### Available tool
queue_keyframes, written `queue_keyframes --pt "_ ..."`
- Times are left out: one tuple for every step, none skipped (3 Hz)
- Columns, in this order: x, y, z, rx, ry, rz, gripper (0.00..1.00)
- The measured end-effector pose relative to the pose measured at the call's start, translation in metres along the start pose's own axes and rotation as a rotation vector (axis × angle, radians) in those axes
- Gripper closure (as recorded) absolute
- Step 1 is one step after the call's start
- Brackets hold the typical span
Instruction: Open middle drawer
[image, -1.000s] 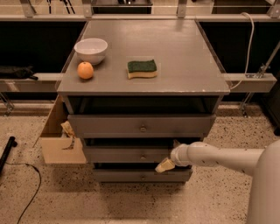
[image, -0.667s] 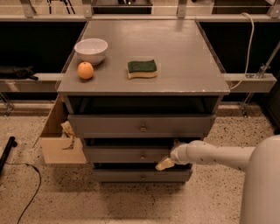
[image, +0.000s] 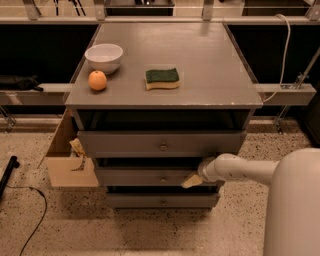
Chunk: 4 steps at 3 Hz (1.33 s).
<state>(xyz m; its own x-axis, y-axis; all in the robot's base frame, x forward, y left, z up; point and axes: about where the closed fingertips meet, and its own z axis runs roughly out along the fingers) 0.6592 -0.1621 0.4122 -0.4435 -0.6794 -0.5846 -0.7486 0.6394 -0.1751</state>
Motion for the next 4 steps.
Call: queue_keyframes --pt "0.0 0.0 0.0 0.0 0.0 0.0 0.27" --pt "0.0 0.0 0.0 0.0 0.0 0.0 0.49" --pt "0.0 0.0001 0.0001 0.0 0.0 0.0 0.74" --pt "0.0 0.0001 0.0001 0.0 0.0 0.0 0.95"
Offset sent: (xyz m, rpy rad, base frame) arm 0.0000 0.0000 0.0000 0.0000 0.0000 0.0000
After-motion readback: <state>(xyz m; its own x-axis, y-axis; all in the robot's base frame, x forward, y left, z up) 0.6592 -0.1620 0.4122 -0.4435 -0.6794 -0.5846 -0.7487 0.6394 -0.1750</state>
